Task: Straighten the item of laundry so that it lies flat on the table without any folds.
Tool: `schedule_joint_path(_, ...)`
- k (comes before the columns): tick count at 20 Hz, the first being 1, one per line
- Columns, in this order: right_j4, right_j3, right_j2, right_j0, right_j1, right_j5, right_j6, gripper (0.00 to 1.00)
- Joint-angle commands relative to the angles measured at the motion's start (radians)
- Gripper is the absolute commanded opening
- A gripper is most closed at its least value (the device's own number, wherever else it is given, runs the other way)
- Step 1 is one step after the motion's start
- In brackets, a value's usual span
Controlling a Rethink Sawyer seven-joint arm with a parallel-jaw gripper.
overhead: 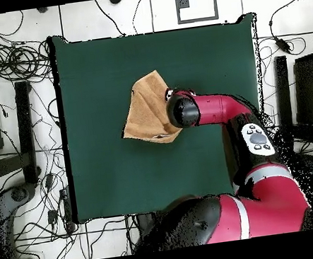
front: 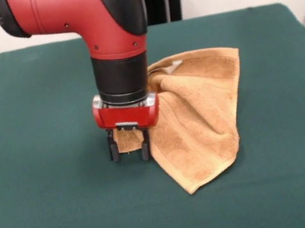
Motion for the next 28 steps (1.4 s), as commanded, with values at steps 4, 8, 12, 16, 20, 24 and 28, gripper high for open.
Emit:
schedule_joint_path(4, 0.038, 0.075, 0.129, 0.081, -0.004, 0.022, 0.087, 1.00)
schedule_joint_path(8, 0.074, 0.060, 0.111, 0.116, -0.009, 0.040, 0.128, 1.00)
schedule_joint_path(12, 0.112, 0.044, 0.096, 0.146, -0.009, 0.047, 0.159, 1.00)
schedule_joint_path(16, 0.153, 0.015, 0.080, 0.177, 0.005, 0.042, 0.180, 1.00)
schedule_joint_path(20, 0.207, -0.028, 0.057, 0.218, 0.023, 0.044, 0.204, 1.00)
schedule_joint_path(24, 0.281, -0.098, 0.004, 0.291, 0.057, 0.052, 0.259, 1.00)
schedule_joint_path(28, 0.345, -0.176, -0.072, 0.357, 0.107, 0.075, 0.291, 1.00)
